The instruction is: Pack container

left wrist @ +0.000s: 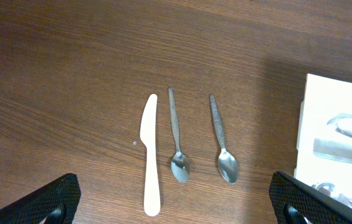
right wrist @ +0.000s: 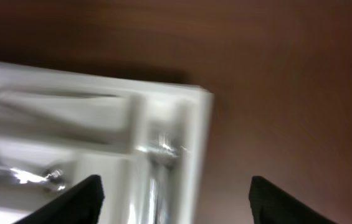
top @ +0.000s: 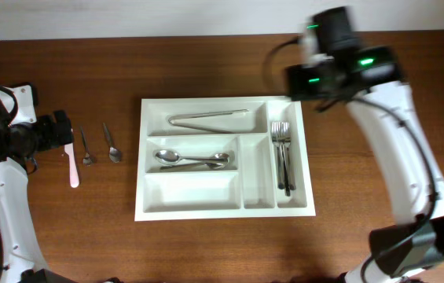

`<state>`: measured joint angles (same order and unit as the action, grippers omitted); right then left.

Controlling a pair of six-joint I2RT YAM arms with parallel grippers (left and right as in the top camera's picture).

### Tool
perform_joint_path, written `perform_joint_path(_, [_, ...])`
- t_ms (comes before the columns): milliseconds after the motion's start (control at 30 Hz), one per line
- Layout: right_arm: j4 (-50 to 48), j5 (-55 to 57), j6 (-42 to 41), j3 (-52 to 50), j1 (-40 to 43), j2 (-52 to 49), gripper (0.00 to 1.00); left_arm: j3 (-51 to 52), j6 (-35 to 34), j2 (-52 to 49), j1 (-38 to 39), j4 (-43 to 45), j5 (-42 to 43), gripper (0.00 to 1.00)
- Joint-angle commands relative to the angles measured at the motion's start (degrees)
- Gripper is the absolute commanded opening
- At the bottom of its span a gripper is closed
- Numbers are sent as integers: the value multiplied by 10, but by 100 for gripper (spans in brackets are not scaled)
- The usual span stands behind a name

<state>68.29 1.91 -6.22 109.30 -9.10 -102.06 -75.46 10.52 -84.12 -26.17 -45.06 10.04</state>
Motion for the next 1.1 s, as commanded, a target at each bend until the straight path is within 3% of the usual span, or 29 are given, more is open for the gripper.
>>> perform_joint_path(0, [25,-33,-94,7,109,9,77,-10,7,4,-2,0,0,99])
perform_joint_path(100, [38,-79,-93,7,201,8,82,-10,7,4,-2,0,0,99])
perform_joint_path(233, [43,-88,-93,7,278,8,99,-10,7,4,-2,0,0,99])
perform_joint_path(533, [59,-88,-93,6,356,8,99,-5,-23,4,-1,-84,131,99])
perform_joint_path(733, [59,-88,-93,6,358,8,99,-3,-31,4,-2,-98,87,99])
perform_joint_path(867, [59,-88,-93,6,358,8,99,-3,-136,-5,-1,-101,-65,99])
perform_joint_path(1067, [59,-88,-93,6,358,8,99,-8,-144,-41,0,-73,-62,99])
